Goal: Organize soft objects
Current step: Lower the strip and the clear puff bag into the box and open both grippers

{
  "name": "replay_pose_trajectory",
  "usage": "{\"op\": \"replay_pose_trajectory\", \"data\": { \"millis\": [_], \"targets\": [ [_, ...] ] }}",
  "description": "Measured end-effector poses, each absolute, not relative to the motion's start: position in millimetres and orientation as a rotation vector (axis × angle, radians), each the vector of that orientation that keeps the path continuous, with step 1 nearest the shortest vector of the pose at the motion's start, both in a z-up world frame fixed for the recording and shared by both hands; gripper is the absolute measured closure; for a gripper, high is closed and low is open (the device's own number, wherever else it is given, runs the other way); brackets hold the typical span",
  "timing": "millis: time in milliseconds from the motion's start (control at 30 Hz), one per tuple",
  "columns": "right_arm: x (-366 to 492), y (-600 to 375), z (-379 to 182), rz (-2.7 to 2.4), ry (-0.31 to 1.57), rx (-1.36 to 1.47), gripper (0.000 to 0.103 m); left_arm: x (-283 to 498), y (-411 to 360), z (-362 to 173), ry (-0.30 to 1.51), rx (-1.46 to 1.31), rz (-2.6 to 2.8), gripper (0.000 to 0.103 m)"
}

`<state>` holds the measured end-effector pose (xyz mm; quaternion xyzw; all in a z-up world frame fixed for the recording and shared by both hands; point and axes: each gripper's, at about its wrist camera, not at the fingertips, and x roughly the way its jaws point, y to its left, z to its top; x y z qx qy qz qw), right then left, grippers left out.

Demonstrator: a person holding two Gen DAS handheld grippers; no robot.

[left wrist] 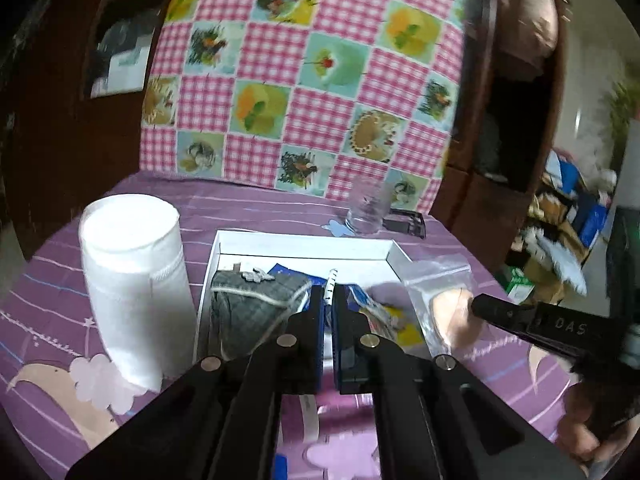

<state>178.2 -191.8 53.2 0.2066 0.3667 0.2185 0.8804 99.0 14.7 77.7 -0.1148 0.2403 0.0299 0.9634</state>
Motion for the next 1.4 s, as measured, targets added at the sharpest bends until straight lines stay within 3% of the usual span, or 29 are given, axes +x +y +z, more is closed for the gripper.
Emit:
{"op": "replay_pose_trajectory", "data": {
  "millis": [233, 400, 800, 1200, 1400],
  "targets": [
    [231.2, -181.3, 57.4, 0.453, 0.766, 0.603, 0.089, 131.8, 48.2, 80.0, 0.49, -0.35, 0.152, 0.102],
    [238.8, -188.4, 28.6, 0.381, 0.776, 0.65, 0.089, 145.5, 51.7, 52.3, 0.545, -0.286, 0.232, 0.102],
    [244.1, -164.2, 1.5, 0.354, 0.824, 0.438, 0.091, 161.0, 42.8, 34.9, 0.637, -0.195, 0.28, 0.102],
    [242.0, -161.0, 1.0, 0.346, 0.811, 0.394, 0.089, 153.8, 56.3, 41.2, 0.596, -0.32, 0.199, 0.102],
    [246.9, -181.3, 3.0, 0.415, 0.86, 0.614, 0.083, 137.3, 74.0, 54.0, 0.474, -0.494, 0.064, 0.102]
  ]
}}
